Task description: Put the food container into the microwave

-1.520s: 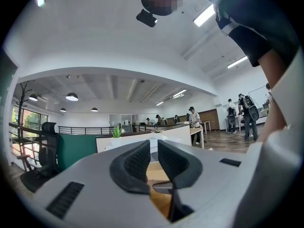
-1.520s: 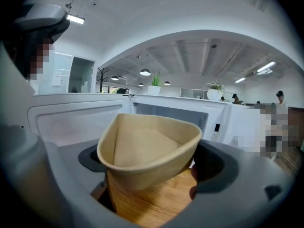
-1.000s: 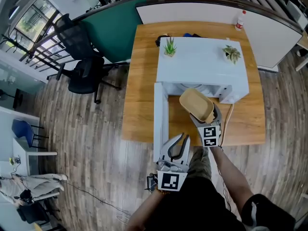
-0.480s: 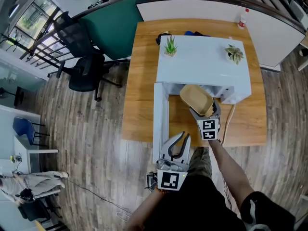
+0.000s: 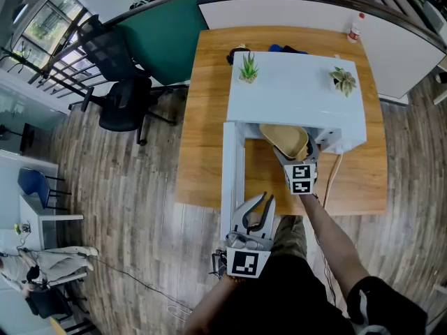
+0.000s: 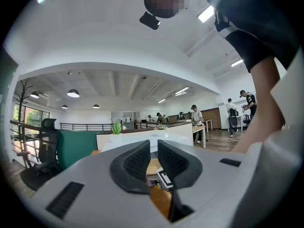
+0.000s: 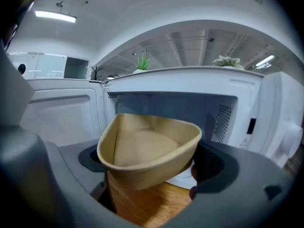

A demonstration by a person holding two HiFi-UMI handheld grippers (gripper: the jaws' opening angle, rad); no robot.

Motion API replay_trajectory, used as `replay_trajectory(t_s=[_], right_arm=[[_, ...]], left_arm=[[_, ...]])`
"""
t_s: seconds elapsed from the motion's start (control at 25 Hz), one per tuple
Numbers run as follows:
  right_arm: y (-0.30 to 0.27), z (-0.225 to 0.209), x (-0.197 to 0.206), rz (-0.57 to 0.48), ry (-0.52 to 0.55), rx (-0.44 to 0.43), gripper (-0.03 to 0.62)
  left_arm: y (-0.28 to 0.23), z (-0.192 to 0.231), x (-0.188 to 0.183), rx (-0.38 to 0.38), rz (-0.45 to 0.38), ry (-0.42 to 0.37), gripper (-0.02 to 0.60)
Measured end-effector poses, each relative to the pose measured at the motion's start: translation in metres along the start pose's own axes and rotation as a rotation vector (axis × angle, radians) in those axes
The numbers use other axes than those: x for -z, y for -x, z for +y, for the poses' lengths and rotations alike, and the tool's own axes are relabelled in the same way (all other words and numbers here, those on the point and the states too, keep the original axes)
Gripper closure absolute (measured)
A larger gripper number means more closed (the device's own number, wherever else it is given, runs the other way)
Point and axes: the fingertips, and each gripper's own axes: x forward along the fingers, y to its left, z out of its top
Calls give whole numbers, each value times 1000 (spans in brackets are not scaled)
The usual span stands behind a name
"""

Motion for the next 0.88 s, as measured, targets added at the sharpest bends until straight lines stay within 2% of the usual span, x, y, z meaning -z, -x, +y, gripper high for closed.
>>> replay_trajectory(t_s=[0.72, 0.88], right_arm=[[-50, -16, -11, 17, -9, 13, 55], [-64, -24, -5, 24, -5, 24, 54]], left_arm=[[-20, 7, 11, -13, 24, 41, 517], [-26, 8, 10, -9, 17, 28, 517]])
